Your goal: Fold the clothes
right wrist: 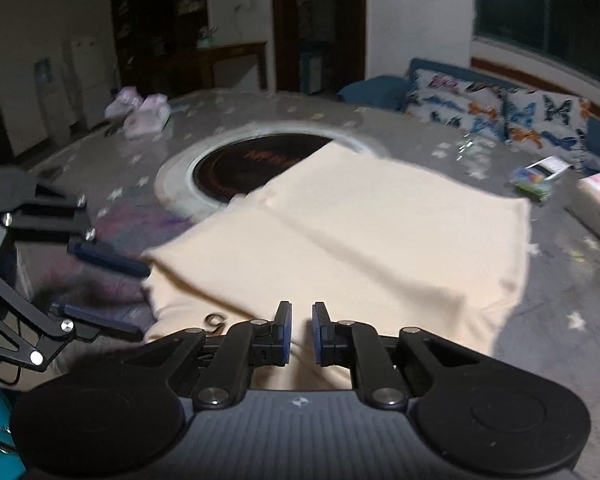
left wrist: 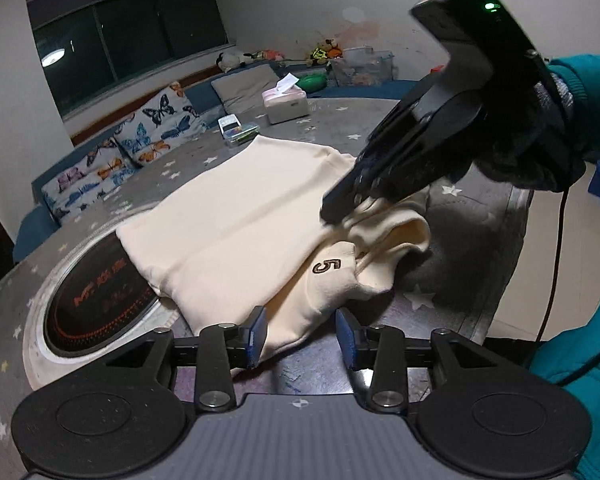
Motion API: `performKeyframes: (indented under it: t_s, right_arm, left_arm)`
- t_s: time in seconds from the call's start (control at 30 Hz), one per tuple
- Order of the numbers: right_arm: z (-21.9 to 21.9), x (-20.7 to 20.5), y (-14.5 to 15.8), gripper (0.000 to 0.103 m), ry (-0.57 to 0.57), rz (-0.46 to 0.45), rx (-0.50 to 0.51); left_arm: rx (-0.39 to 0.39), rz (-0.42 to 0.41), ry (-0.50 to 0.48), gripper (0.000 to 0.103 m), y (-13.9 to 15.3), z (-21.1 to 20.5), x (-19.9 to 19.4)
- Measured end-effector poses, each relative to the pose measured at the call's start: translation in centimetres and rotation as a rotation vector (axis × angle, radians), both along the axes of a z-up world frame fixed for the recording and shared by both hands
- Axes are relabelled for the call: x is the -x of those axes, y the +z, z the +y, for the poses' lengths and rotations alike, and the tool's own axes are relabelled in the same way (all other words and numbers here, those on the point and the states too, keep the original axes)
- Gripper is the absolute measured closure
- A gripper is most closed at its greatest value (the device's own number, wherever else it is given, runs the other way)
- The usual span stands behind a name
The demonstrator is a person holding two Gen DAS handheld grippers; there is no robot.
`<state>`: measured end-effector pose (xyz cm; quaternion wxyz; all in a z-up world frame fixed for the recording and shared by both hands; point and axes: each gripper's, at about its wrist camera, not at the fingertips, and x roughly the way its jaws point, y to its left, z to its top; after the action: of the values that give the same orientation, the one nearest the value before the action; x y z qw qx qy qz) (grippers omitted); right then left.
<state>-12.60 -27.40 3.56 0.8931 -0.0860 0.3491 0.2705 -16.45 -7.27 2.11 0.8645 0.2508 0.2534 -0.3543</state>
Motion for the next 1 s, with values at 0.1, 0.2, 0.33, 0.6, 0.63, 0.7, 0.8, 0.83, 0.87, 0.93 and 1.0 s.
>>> performKeyframes:
  t_s: [0.1, 0.2, 0.33, 0.6, 0.63, 0.7, 0.8, 0.83, 0.87, 0.93, 1.0]
  right_arm:
    - [0.3, 0.0, -0.2, 0.092, 0.011, 0.006, 0.014]
    - [-0.4, 0.4, 0.7, 0.087, -0.003, 0.001, 0.000]
    - [-1.9, 1.1, 1.3, 0.083, -0.030, -0.007, 0.030]
    - [-4.9, 3.3, 1.9, 0.070, -0.028, -0.007, 0.141]
    - [-5.1, 3.8, 1.9, 0.066, -0.013, -0.012, 0.157]
    - [-5.2, 4.6, 1.9, 0.065, 0.019, -0.028, 0.192]
    - [-4.9, 5.5, 1.8, 0.051, 0.071, -0.062, 0.235]
    - [-4.7, 5.7, 1.7, 0.050, 0.085, -0.073, 0.242]
    - [-4.4, 5.6, 1.4, 0.050, 0.096, -0.085, 0.244]
    - [-3.8, 5.5, 1.0, 0.050, 0.119, -0.109, 0.249]
    - [-3.2, 5.1, 0.5, 0.050, 0.136, -0.129, 0.250]
  left_arm:
    - [-0.006, -0.041, -0.016, 0.061, -0.4, -0.5, 0.1]
    - [-0.002, -0.057, -0.035, 0.061, -0.8, -1.2, 0.0]
    - [-0.001, -0.075, -0.066, 0.062, -1.4, -1.9, -0.1]
    - [0.088, -0.026, -0.024, 0.092, -0.2, -1.8, -2.2]
    - [0.104, -0.014, -0.008, 0.093, 0.1, -1.8, -2.8]
    - [0.132, 0.009, 0.024, 0.093, 0.5, -1.7, -3.9]
    - [0.159, 0.041, 0.054, 0.093, 0.8, -1.5, -5.2]
    - [0.166, 0.052, 0.062, 0.093, 0.8, -1.5, -5.5]
    - [0.172, 0.063, 0.070, 0.093, 0.8, -1.5, -5.9]
    - [0.183, 0.083, 0.085, 0.093, 0.8, -1.4, -6.6]
    - [0.188, 0.097, 0.094, 0.093, 0.7, -1.3, -6.9]
